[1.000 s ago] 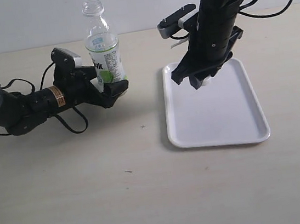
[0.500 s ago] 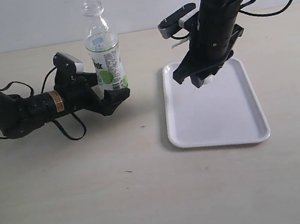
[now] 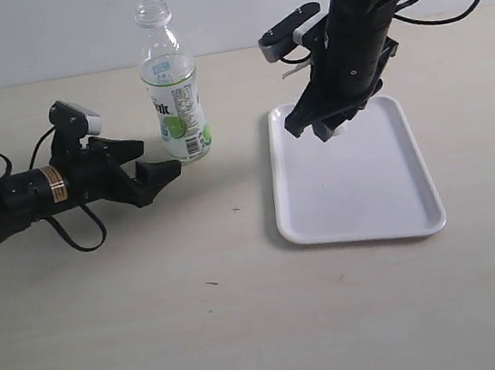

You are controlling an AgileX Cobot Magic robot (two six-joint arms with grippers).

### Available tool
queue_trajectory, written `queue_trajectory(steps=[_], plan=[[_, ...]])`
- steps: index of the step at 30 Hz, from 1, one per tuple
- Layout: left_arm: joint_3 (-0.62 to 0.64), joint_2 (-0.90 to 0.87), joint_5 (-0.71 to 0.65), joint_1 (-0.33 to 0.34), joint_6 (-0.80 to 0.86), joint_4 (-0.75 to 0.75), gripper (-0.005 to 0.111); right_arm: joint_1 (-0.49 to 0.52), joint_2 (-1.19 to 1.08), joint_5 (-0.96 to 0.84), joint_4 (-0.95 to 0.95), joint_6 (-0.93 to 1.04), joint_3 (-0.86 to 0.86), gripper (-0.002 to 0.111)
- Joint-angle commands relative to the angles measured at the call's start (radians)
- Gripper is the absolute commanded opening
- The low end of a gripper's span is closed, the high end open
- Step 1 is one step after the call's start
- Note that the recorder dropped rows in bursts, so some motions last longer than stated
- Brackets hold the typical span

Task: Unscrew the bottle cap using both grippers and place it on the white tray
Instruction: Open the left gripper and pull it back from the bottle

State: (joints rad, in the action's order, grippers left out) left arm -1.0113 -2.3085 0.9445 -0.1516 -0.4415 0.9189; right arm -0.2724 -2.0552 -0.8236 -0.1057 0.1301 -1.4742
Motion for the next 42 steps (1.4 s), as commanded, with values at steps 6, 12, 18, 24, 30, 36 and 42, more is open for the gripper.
queue_trajectory(steps=[6, 12, 18, 24, 30, 36, 42], plan=[[0.025, 0.054, 0.043, 0.005, -0.002, 0.101, 0.000, 0.048, -0.057, 0.082, 0.016, -0.031, 0.002, 0.000], [0.025, 0.054, 0.085, 0.005, -0.002, 0.096, 0.000, 0.048, -0.087, 0.119, 0.047, -0.029, 0.002, 0.000], [0.025, 0.054, 0.112, 0.005, -0.002, 0.096, 0.000, 0.048, -0.119, 0.123, 0.047, -0.027, 0.002, 0.000], [0.025, 0.054, 0.119, 0.005, -0.002, 0.095, 0.000, 0.048, -0.125, 0.123, 0.047, -0.027, 0.002, 0.000], [0.025, 0.054, 0.126, 0.005, -0.004, 0.095, 0.000, 0.048, -0.125, 0.123, 0.047, -0.027, 0.002, 0.000], [0.025, 0.054, 0.126, 0.005, -0.004, 0.095, 0.000, 0.048, -0.125, 0.123, 0.051, -0.027, 0.002, 0.042], [0.025, 0.058, 0.126, 0.005, -0.004, 0.095, 0.000, 0.048, -0.125, 0.121, 0.051, -0.027, 0.002, 0.074]])
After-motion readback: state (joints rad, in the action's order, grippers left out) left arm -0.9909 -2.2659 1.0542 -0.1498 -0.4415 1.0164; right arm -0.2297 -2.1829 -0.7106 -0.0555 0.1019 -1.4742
